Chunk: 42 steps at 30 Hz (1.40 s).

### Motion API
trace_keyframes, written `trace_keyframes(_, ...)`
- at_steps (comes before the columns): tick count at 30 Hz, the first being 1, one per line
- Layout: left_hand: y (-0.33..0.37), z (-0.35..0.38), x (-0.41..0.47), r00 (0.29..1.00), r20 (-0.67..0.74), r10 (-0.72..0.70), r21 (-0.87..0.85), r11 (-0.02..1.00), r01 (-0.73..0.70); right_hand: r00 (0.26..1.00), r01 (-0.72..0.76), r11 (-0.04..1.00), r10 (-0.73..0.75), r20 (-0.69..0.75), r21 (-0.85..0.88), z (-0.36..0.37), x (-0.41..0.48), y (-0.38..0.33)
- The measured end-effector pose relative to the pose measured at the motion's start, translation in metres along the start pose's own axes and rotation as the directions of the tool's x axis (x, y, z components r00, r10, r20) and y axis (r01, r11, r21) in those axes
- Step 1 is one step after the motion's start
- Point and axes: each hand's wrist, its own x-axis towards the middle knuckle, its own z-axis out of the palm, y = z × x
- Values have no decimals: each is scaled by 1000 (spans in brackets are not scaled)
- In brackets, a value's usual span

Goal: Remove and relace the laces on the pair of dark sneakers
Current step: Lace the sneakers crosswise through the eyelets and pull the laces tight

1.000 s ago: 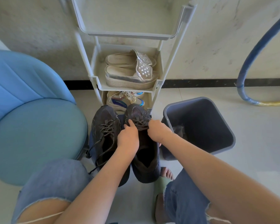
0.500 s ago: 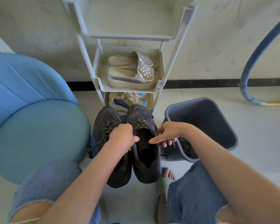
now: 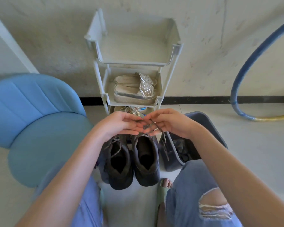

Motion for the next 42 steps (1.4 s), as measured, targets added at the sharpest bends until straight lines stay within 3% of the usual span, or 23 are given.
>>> trace_keyframes(3,8,4,-1,984,-155,89,239,970,-50,999,52,997,-51,17,-51,8,-5,-16)
trace_keyframes(8,15,19,-4,906,-337,256,418,903,-100,959,148,968,-191,-208,-203,16,-8,-31)
trace_keyframes(10,15,23,-5,902,-369,223,340,936,-92,909,174,931,-277,-312,-320,19,-8,-34)
trace_keyframes(13,19,25,-6,891,-401,211,174,973,-152,858,207,874,-378,-347,-441,28,-6,-36)
trace_keyframes(16,28,27,-7,876,-430,218,38,974,-223,827,253,887,-406,-389,-387,39,-6,-42)
trace_keyframes(19,37,33,-7,868,-438,235,12,967,-256,799,245,918,-373,-472,-312,45,-3,-49)
trace_keyframes(32,33,34,-4,891,-362,273,-156,925,-347,827,275,952,-306,-471,-136,45,21,-68)
trace_keyframes(42,31,33,-1,879,-367,303,-157,911,-380,845,263,959,-281,-454,-104,36,20,-60)
